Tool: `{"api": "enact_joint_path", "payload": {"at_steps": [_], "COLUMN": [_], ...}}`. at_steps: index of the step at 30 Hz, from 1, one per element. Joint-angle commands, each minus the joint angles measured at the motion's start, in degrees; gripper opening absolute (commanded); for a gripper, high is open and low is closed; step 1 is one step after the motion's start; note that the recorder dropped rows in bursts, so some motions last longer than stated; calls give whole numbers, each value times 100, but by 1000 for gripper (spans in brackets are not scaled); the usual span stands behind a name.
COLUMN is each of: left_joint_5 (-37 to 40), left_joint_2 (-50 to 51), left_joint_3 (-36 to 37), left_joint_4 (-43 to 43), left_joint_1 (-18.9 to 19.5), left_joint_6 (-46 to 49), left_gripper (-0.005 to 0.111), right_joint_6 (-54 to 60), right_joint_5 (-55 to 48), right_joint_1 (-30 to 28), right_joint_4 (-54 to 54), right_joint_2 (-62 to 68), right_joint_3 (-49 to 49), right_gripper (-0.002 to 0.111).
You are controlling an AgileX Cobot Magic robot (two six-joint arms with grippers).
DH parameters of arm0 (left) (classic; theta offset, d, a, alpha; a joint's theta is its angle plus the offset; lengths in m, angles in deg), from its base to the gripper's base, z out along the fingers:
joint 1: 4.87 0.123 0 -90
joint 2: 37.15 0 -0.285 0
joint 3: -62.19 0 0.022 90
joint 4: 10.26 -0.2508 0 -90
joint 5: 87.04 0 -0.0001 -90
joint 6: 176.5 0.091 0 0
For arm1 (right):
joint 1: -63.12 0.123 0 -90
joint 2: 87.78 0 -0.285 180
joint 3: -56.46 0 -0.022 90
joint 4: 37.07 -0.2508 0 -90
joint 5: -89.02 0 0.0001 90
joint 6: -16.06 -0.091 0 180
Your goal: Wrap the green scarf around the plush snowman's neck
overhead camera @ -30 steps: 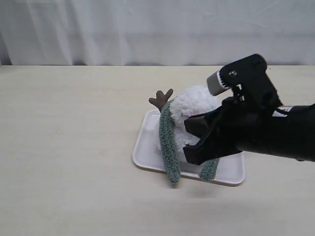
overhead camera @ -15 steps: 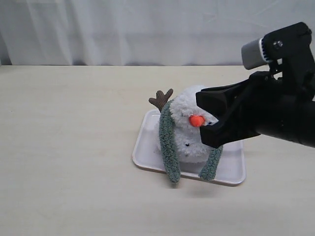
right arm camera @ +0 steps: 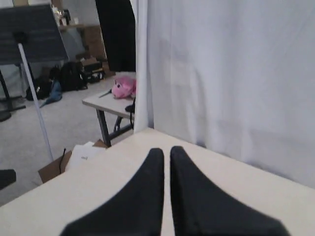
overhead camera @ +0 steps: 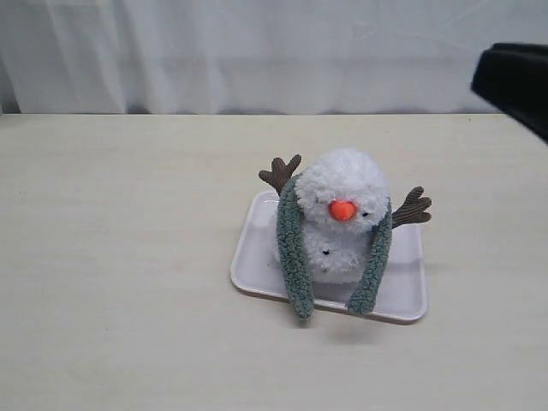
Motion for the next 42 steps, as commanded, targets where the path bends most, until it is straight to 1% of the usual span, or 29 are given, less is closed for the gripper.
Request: {"api": "enact_joint_path", "payload": {"at_steps": [1,11,20,31,42], "left_joint_5": [-40,-40,-40,-40,-40], "left_joint_2": [-13,-13,-13,-13,-13], "left_joint_3": [19,19,19,19,19], "left_joint_4": [15,15,15,15,15], "left_joint_1": [-48,-48,-48,-48,-48], "left_joint_6": [14,14,14,14,14], "left_gripper": [0,0,0,0,0], "right_joint_6": [37,37,37,14,14], "right_joint_5": [-53,-38,-38,-8,-23], "right_joint_1": [11,11,11,11,-2], "right_joint_4": [43,-1,-1,-1,-1], "right_joint_2": [-758,-2181,-2930,-3364,-3434], "right_joint_3": [-6,-6,-6,-6,-20], "right_gripper": [4,4,4,4,4]}}
